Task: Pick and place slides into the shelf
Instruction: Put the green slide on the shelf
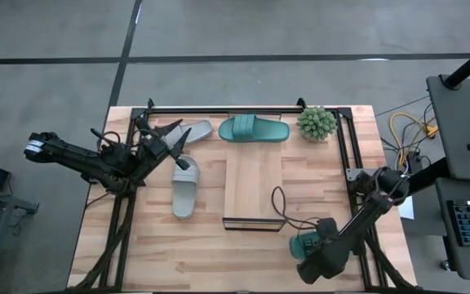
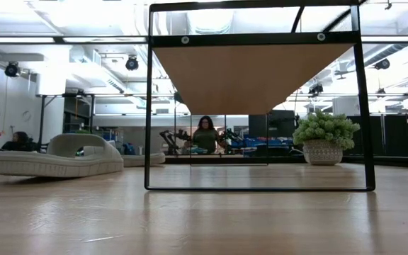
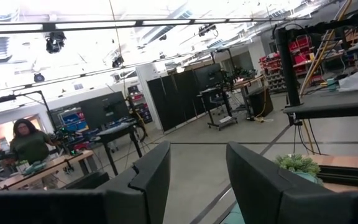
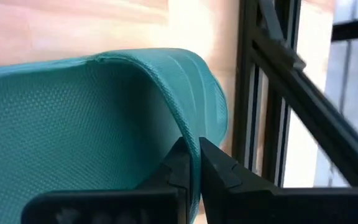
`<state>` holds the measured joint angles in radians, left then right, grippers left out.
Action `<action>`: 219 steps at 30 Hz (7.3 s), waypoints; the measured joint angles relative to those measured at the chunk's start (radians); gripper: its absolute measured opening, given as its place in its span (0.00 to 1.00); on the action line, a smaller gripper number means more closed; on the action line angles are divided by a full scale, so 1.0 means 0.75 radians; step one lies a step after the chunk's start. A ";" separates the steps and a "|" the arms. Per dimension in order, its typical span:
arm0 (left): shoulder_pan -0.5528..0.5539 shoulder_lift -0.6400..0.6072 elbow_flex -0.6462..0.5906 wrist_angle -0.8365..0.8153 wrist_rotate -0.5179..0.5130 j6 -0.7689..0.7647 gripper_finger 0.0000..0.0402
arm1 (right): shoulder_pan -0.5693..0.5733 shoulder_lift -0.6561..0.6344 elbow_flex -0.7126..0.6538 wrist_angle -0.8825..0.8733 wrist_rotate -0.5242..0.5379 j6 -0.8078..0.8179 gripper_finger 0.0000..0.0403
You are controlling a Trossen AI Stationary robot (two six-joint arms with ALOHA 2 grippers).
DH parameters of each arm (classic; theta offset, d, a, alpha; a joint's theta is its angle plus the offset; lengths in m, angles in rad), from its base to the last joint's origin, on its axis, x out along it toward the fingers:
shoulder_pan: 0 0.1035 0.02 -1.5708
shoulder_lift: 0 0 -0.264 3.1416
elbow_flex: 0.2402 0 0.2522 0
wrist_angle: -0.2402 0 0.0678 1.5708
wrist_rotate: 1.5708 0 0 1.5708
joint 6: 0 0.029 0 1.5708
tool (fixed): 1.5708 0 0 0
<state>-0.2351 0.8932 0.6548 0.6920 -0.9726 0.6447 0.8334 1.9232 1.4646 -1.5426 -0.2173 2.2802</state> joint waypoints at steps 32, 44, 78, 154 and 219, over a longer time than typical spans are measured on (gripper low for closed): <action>0.000 0.001 -0.001 0.006 0.000 -0.004 0.35 | -0.009 -0.466 0.159 -0.039 0.868 -0.085 0.02; 0.000 0.001 0.000 0.005 0.000 -0.003 0.35 | -0.008 -0.471 0.189 -0.039 1.073 -0.089 0.02; 0.000 0.011 0.004 0.009 0.204 -0.495 0.35 | -0.207 -0.720 0.145 -0.036 1.967 -0.475 0.02; 0.012 0.619 0.450 0.158 0.628 0.907 0.39 | -0.185 -0.876 0.150 1.405 2.107 -1.150 0.02; 0.012 0.798 0.575 0.394 0.558 1.279 0.73 | -0.257 -0.614 0.149 1.792 2.087 -1.026 0.02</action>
<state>-0.2260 1.4918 1.0863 0.9874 -0.5540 1.6040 0.6403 1.4630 1.5764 -0.1989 1.3477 1.5105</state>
